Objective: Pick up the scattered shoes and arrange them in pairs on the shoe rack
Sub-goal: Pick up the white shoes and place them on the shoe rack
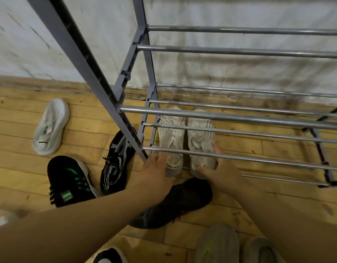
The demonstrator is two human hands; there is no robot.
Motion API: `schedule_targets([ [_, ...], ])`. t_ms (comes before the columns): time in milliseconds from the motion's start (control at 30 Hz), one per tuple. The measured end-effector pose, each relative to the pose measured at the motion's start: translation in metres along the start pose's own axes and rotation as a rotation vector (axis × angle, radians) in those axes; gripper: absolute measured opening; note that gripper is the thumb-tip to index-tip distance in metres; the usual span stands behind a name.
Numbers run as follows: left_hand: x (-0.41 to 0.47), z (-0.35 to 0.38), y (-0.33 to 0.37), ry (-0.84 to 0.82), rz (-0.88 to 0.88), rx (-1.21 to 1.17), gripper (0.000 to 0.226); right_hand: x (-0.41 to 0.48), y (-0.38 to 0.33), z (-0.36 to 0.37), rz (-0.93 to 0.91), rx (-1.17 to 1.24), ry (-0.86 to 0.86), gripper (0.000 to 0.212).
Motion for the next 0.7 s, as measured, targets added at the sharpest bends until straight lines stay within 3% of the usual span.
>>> schedule_targets([
  [100, -0.016, -0.002, -0.009, -0.002, -0.098, -0.034, 0.072, -0.001, -0.002, 0.002, -0.017, 0.012, -0.016, 0.107],
  [267, -0.038, -0.026, -0.041, 0.151, -0.215, -0.061, 0.063, -0.002, 0.0, 0.006, -0.045, -0.039, 0.015, 0.11],
  [333, -0.034, -0.036, -0.049, 0.197, -0.157, -0.065, 0.064, -0.002, 0.002, 0.007, -0.076, -0.045, 0.027, 0.11],
  [467, -0.026, -0.04, -0.042, 0.1, 0.01, -0.066, 0.073, 0.0, 0.006, 0.014, -0.104, -0.074, 0.007, 0.114],
  [700, -0.021, -0.027, -0.038, 0.025, 0.033, -0.029, 0.087, 0.001, 0.0, 0.023, -0.208, -0.188, 0.003, 0.096],
])
Point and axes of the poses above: each hand's wrist, its own x-axis towards the middle knuckle, its own z-axis out of the palm, y = z × x, the point moved 7 cm from there along x, towards the middle knuckle, and after that the axes turned 15 degrees about y, right-handed, at the moved point
